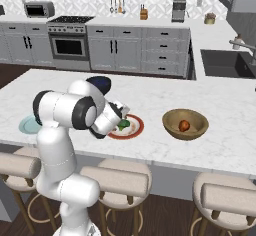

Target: Pick the chicken drumstick and broccoli from their plates and place them in the bowl. Then put the bowl in the fridge.

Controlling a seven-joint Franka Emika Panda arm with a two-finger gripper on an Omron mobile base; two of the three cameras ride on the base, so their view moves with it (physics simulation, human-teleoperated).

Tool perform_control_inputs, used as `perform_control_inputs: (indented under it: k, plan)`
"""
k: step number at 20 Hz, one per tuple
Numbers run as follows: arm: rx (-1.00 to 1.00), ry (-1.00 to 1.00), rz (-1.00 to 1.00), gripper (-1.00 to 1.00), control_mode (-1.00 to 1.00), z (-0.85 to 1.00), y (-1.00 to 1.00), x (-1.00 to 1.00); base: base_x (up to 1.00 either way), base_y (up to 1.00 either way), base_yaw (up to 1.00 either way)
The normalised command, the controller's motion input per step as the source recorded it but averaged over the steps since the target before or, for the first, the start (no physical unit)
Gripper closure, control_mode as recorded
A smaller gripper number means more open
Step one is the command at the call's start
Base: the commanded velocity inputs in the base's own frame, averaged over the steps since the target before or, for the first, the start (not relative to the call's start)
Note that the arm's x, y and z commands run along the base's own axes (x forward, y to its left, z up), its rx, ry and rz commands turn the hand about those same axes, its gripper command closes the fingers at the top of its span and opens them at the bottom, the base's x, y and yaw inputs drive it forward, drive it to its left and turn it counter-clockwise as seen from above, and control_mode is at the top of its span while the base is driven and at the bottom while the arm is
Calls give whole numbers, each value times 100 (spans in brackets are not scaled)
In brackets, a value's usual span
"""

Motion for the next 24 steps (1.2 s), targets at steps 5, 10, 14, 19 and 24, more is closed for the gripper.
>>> perform_control_inputs:
  k: [5, 10, 14, 19, 24]
  plan:
    - [0, 0, 0, 100, -100, -6, -4, 7, 0, 0, 0]
    - [0, 0, 0, 100, -100, 14, -31, 2, 0, 0, 0]
    - [2, 0, -1, 100, -100, 67, -69, -22, 0, 0, 0]
    - [7, 0, -6, 100, -100, 91, -74, -31, 0, 0, 0]
    - [8, 7, -17, 100, -100, 90, -70, -11, 0, 0, 0]
